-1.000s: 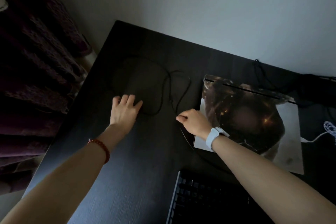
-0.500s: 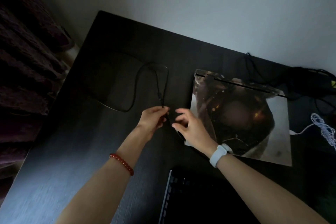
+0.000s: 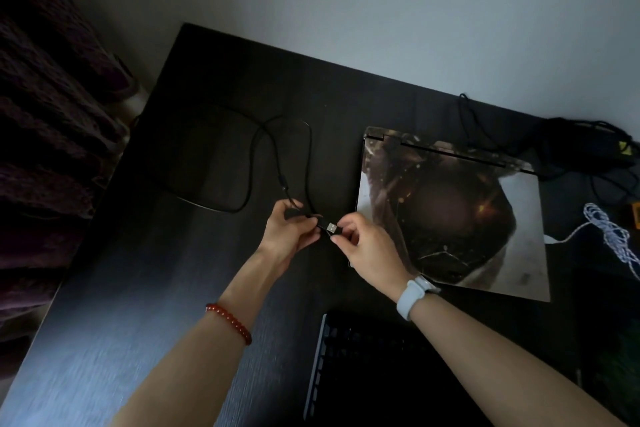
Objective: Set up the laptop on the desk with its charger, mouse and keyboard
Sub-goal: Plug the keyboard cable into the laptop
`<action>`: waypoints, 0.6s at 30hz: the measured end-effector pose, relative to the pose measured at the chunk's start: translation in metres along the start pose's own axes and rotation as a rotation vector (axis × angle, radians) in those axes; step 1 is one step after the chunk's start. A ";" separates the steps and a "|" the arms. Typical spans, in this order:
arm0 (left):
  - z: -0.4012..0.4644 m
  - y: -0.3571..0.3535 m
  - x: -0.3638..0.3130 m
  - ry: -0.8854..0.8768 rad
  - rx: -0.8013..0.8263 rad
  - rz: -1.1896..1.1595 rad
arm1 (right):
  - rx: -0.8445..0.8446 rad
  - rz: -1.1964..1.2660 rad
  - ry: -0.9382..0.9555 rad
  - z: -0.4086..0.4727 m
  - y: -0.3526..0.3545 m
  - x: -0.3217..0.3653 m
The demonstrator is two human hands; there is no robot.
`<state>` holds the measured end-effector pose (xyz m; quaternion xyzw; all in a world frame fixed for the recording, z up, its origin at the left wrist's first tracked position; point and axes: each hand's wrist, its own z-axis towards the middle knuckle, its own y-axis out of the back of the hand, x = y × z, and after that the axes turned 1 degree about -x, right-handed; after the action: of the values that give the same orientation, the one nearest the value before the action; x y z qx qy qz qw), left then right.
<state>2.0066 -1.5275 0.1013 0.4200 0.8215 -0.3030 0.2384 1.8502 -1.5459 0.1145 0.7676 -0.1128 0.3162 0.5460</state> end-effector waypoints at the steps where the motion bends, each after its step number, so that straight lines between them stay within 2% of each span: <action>1: -0.001 -0.002 0.001 -0.024 -0.022 -0.009 | -0.011 -0.015 -0.004 0.001 0.000 0.000; 5: -0.002 -0.005 0.004 -0.097 -0.044 0.008 | -0.045 -0.054 0.069 0.006 -0.002 0.001; 7: -0.004 -0.004 0.005 -0.161 -0.030 0.130 | -0.087 -0.049 0.087 0.008 -0.001 0.002; 9: -0.003 0.001 0.006 -0.352 -0.106 0.526 | -0.114 -0.047 0.098 0.010 0.000 0.002; 12: 0.000 0.008 0.007 -0.759 -0.268 1.180 | -0.130 -0.030 0.110 0.013 0.002 0.001; 13: 0.002 0.009 0.006 -0.854 -0.262 1.309 | -0.132 -0.022 0.114 0.014 0.003 0.000; 15: 0.009 0.009 0.003 -0.974 -0.147 1.458 | -0.147 0.002 0.112 0.016 0.005 -0.003; 18: 0.022 0.007 -0.007 -1.030 0.050 1.504 | -0.164 0.019 0.089 0.016 0.006 -0.007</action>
<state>2.0188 -1.5430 0.0883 0.6628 0.1160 -0.2355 0.7013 1.8476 -1.5642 0.1112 0.7047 -0.1212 0.3446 0.6083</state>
